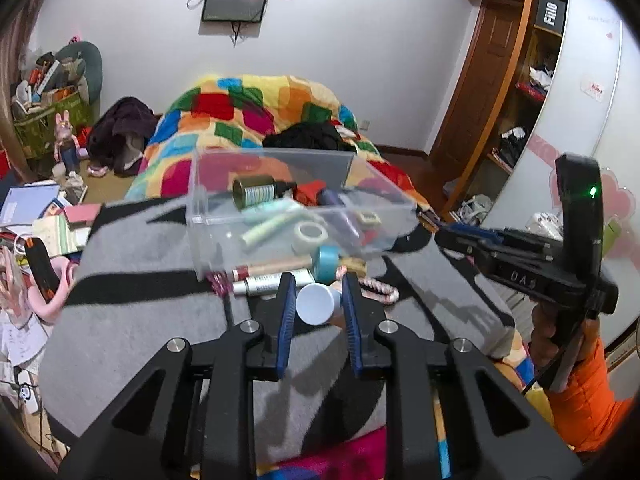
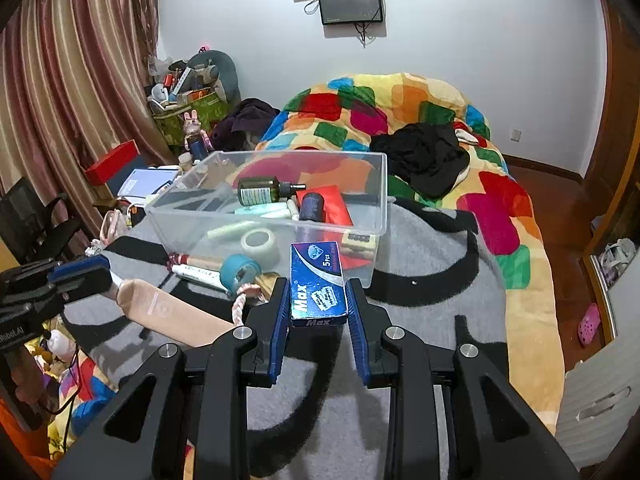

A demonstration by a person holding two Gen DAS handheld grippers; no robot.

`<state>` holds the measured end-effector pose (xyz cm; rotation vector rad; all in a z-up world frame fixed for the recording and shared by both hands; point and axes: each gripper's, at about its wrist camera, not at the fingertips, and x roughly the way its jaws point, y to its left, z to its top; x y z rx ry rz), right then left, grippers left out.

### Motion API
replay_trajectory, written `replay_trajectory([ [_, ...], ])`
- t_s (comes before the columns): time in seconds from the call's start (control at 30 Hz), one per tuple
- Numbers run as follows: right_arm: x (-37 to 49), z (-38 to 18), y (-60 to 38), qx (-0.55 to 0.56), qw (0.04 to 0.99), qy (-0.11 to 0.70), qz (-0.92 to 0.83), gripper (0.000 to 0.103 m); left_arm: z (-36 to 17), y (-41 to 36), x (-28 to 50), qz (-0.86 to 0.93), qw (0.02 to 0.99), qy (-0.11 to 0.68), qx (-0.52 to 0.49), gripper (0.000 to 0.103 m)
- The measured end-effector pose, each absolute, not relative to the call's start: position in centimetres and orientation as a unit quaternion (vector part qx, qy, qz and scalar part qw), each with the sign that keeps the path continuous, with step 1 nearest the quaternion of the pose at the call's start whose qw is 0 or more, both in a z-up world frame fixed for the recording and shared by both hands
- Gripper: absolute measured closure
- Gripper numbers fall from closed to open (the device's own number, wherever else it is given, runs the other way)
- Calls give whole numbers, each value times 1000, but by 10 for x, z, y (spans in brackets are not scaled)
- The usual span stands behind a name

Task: Organize objects
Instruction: 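Carry the beige tube and blue Max box into the clear box, opening both tools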

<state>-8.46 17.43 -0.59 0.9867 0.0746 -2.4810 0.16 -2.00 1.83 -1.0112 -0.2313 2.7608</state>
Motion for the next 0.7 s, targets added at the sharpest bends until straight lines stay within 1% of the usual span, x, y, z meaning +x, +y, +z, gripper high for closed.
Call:
replay_trajectory([
  [0.37, -93, 4, 164, 346, 243, 20, -906, 78, 68, -32, -12, 953, 77, -69, -285, 82],
  [0.7, -112, 16, 155, 333, 245, 9, -911, 78, 98, -43, -43, 965, 49, -77, -247, 82],
])
